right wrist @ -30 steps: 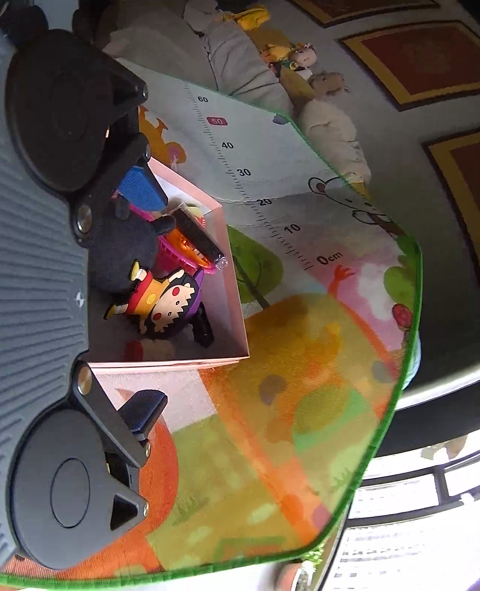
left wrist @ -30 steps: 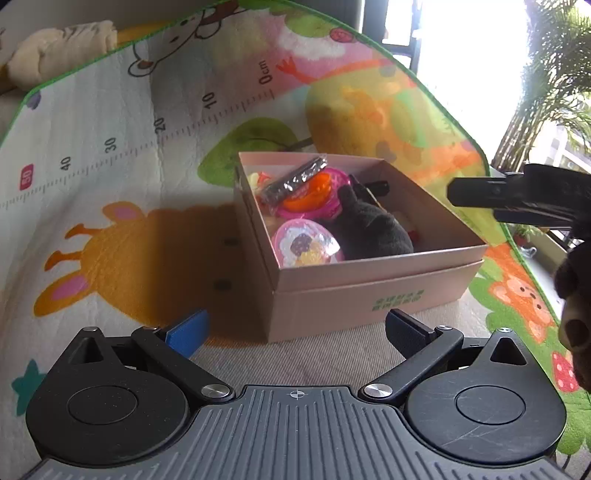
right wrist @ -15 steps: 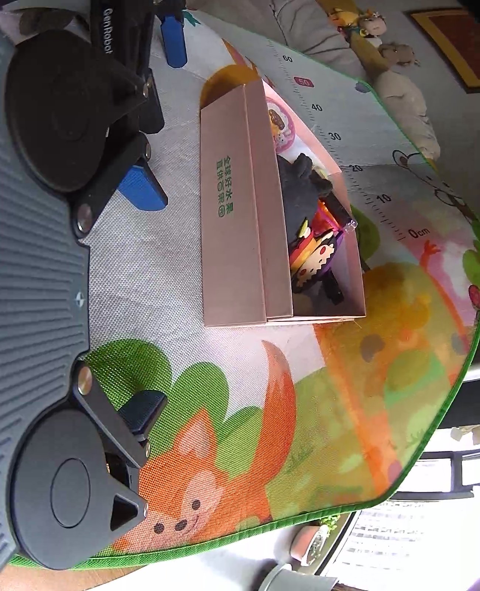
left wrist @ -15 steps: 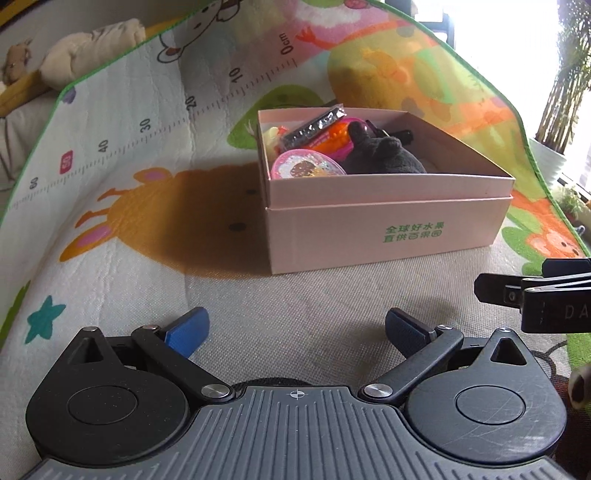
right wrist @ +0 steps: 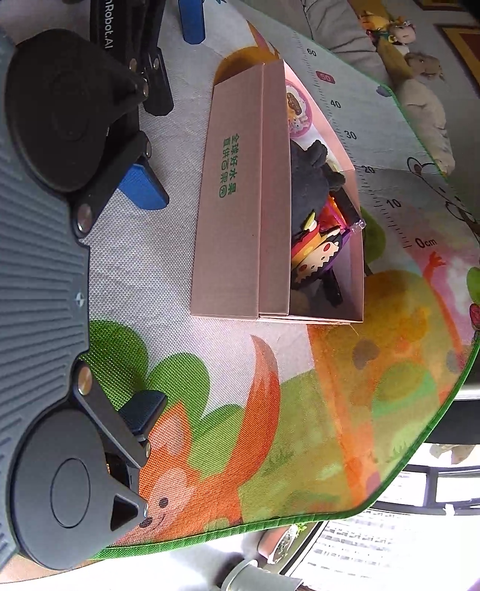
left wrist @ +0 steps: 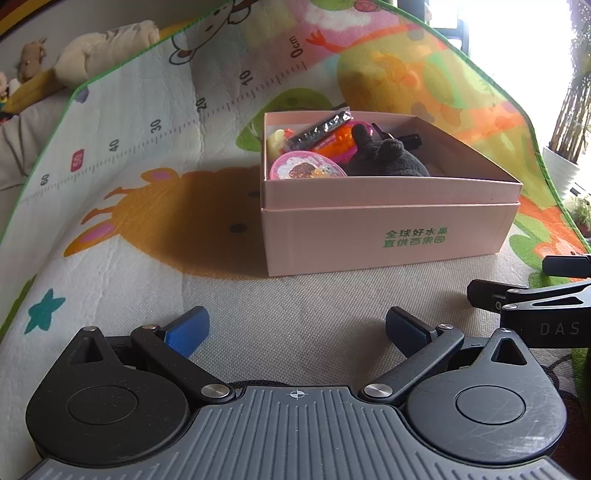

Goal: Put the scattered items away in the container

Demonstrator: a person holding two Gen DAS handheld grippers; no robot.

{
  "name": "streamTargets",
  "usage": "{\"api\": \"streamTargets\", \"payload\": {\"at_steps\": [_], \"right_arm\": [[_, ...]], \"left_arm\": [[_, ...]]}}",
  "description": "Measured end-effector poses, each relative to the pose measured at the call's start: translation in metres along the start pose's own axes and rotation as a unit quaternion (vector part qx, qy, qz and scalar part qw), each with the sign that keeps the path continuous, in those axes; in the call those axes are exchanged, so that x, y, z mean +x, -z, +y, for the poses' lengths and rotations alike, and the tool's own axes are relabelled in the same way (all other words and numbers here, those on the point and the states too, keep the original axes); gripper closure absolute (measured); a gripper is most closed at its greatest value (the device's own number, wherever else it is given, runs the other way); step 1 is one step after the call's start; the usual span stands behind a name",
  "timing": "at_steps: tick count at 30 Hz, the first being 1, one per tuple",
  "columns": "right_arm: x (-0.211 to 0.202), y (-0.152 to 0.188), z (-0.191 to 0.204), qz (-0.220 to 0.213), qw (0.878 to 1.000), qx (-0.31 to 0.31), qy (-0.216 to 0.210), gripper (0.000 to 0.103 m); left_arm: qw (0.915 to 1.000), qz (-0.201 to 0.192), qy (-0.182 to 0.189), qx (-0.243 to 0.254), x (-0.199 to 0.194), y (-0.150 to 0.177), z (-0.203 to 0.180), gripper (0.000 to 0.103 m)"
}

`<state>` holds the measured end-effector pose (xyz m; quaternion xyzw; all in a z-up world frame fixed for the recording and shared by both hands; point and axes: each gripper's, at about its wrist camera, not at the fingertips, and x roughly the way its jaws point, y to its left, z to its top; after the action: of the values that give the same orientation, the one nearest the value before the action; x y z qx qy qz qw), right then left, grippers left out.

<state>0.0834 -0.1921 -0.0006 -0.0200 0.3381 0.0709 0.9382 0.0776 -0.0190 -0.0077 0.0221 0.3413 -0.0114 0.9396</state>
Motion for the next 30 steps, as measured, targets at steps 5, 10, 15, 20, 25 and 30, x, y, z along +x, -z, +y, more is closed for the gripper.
{"api": "streamTargets", "payload": {"at_steps": [5,10,15,20,25,30], "right_arm": [[-0.0009,-0.0002,0.0007,0.000,1.000,0.000,0.000,0.000],[-0.0014,-0.0005,0.0010,0.000,1.000,0.000,0.000,0.000],[-0.0010,-0.0003,0.0011,0.000,1.000,0.000,0.000,0.000],[-0.0007,-0.0001,0.0011,0.000,1.000,0.000,0.000,0.000],[-0.0005,0.0002,0.0011,0.000,1.000,0.000,0.000,0.000],[-0.0003,0.0005,0.0013,0.000,1.000,0.000,0.000,0.000]], "left_arm": [[1.0000,0.000,-0.001,0.001,-0.0004,0.0006,-0.0015,0.000],[1.0000,0.000,0.002,-0.002,0.0001,0.0006,0.0005,0.000],[1.0000,0.000,0.002,-0.002,0.0003,0.0006,0.0007,0.000],[1.0000,0.000,0.002,-0.002,0.0003,0.0007,0.0004,0.000],[1.0000,0.000,0.002,-0.002,0.0002,0.0006,0.0004,0.000],[1.0000,0.000,0.002,-0.002,0.0000,0.0005,0.0003,0.000]]}}
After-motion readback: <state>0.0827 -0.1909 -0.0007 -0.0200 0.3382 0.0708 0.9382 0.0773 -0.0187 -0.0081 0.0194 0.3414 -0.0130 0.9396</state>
